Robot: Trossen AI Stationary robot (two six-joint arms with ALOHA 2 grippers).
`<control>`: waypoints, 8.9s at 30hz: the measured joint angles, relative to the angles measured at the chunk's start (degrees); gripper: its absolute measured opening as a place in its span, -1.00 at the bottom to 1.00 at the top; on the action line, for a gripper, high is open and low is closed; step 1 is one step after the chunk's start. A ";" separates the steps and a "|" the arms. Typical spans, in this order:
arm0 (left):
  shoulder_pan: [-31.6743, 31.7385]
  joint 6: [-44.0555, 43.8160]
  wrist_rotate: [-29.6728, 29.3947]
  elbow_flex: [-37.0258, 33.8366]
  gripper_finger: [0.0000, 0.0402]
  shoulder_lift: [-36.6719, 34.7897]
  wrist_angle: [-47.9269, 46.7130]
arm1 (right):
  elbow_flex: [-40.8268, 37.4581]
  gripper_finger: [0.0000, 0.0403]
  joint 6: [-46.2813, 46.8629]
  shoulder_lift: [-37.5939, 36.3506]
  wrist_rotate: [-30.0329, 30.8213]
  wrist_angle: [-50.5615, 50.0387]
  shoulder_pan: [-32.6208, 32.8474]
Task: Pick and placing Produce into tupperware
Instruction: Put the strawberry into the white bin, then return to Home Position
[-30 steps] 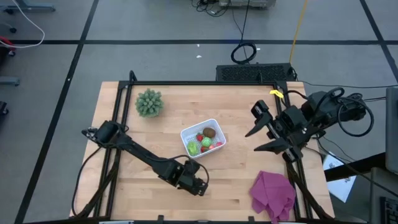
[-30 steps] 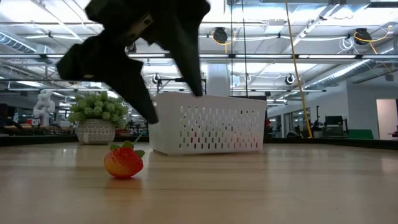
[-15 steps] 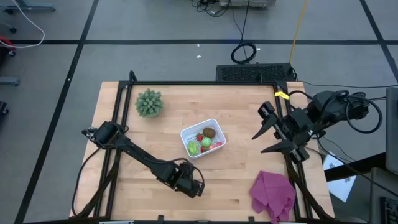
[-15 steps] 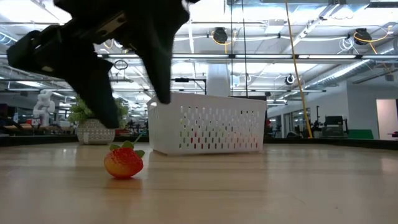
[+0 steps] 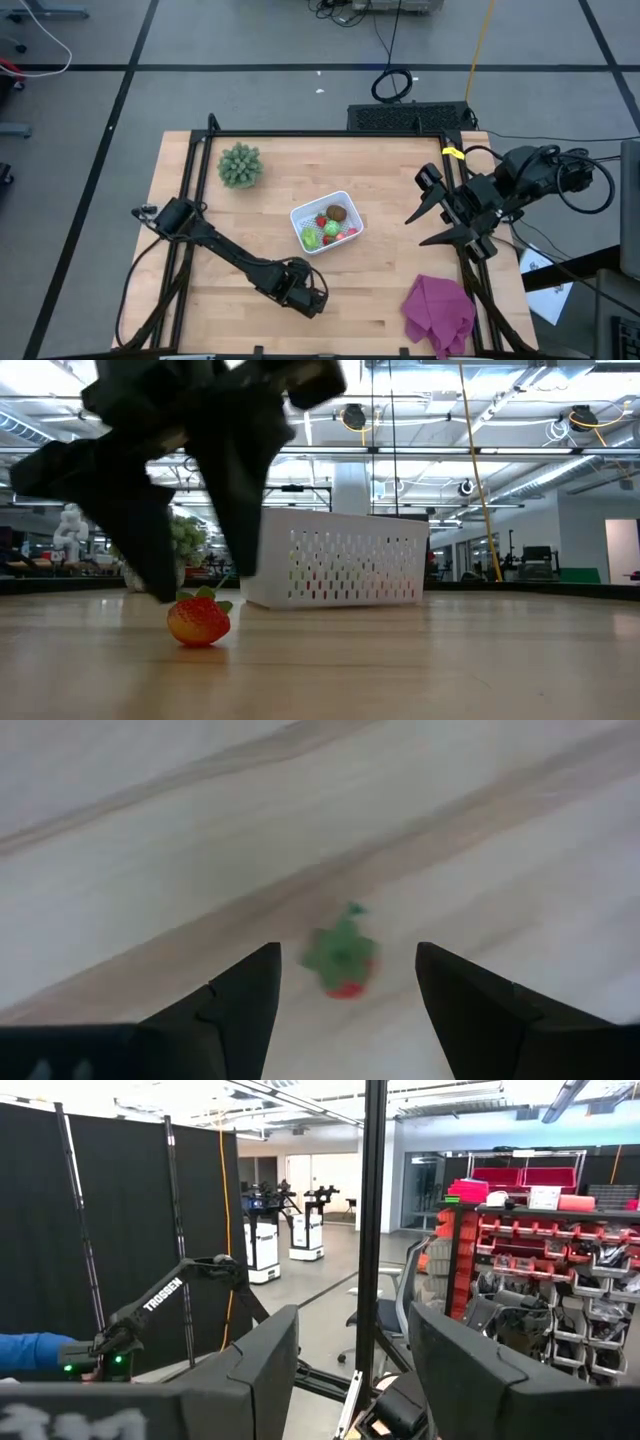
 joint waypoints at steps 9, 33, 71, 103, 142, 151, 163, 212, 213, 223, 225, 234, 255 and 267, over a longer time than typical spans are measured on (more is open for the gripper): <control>0.66 0.78 -0.36 0.07 0.18 2.27 2.16 | -0.01 -0.11 0.01 0.04 0.00 0.44 0.00; -0.17 -1.14 1.54 0.09 0.18 3.56 1.93 | -0.01 -0.11 0.05 0.15 0.00 0.80 0.00; -0.23 1.39 2.23 1.08 -0.53 3.84 1.49 | -0.01 -0.11 0.08 0.17 0.00 2.56 -0.02; 15.85 29.13 -7.24 34.29 -0.54 3.67 -38.43 | -0.05 -0.11 2.42 -3.46 -1.67 18.08 -0.02; 31.19 43.44 4.26 13.38 -0.54 3.69 -13.34 | -0.03 -0.11 -0.85 -3.63 -2.40 10.26 -0.04; 31.19 43.64 3.91 13.38 -0.27 3.69 -13.30 | -0.03 -0.11 -0.82 -3.52 -2.40 10.25 -0.04; 31.10 43.68 3.94 14.63 0.01 3.69 -12.69 | -0.03 -0.11 -0.80 -3.52 -2.40 10.26 -0.04; -9.98 50.57 -43.46 49.12 0.02 -12.80 -50.94 | -7.88 -0.11 -1.06 -12.96 -2.38 -11.46 -0.07; -10.37 49.91 -44.57 48.38 0.02 -13.29 -50.34 | -7.88 -0.11 -1.11 -14.11 -2.38 -11.69 -0.07; -15.90 37.09 -51.20 24.91 0.02 -28.60 -50.51 | -12.85 -0.11 0.01 -25.92 -1.28 -12.98 -0.04; -16.66 31.97 -51.80 17.72 0.02 -33.14 -50.41 | -16.29 -0.11 0.72 -26.96 2.02 -13.00 -0.07; -21.09 16.35 -51.42 -11.11 0.02 -48.38 -44.56 | -25.69 -0.10 -0.16 -30.55 12.78 -13.00 -0.04; -11.52 50.10 -46.10 -45.55 0.02 -65.77 9.05 | -64.64 -0.10 -7.96 -41.38 24.73 20.27 -0.20; 2.75 63.75 -32.08 -57.97 0.02 -65.71 30.79 | -71.05 -0.10 -7.10 -46.25 27.71 19.91 -7.16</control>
